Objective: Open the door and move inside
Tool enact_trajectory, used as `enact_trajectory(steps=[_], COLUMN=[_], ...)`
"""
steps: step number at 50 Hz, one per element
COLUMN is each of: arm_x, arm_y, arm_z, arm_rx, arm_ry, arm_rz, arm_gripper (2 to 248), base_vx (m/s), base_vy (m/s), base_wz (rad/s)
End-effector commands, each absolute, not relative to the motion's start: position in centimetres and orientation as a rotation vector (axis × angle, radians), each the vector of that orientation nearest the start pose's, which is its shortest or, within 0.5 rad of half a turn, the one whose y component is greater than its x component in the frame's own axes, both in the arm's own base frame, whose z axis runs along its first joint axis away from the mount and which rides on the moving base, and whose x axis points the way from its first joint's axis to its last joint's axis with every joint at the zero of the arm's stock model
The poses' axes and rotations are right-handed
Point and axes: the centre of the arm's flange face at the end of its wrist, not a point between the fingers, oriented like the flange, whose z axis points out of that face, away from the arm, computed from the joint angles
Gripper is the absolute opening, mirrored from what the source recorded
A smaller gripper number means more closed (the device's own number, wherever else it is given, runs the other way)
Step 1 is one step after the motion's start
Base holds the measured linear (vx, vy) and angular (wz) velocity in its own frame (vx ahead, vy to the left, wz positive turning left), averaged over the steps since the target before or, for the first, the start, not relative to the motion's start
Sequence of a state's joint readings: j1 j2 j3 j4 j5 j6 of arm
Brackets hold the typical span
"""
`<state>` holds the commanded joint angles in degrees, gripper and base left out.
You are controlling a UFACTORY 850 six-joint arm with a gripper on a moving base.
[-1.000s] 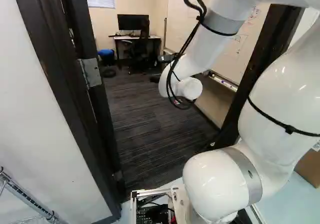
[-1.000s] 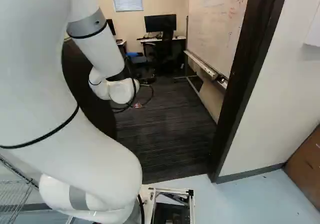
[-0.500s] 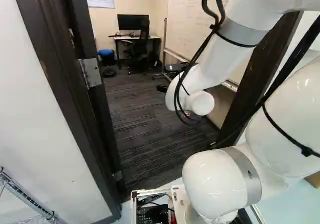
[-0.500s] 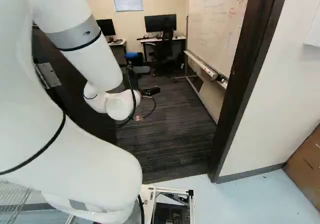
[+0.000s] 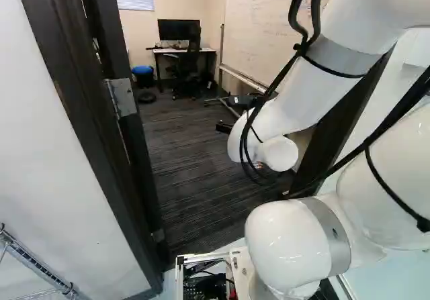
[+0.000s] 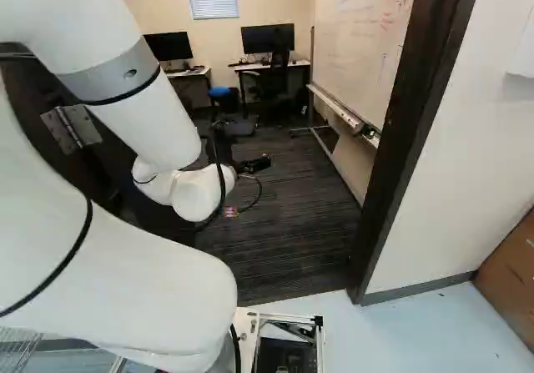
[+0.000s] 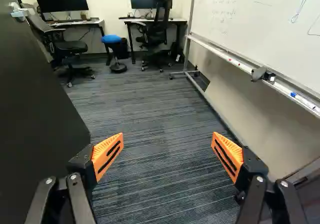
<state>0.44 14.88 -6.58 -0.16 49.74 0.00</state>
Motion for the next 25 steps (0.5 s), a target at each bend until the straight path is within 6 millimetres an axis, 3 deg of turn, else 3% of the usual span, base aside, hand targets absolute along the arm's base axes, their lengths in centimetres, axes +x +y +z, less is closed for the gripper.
enact_trajectory(steps=[25], arm_x=[27.03], arm_y=[0.00], arm_z=[36.56], arm_rx=[-2.558], arm_ry=[0.000], arm_rz=[-1.824], arm_gripper=[247], base_vx=[0.000], base_vy=[0.000], base_wz=[0.000])
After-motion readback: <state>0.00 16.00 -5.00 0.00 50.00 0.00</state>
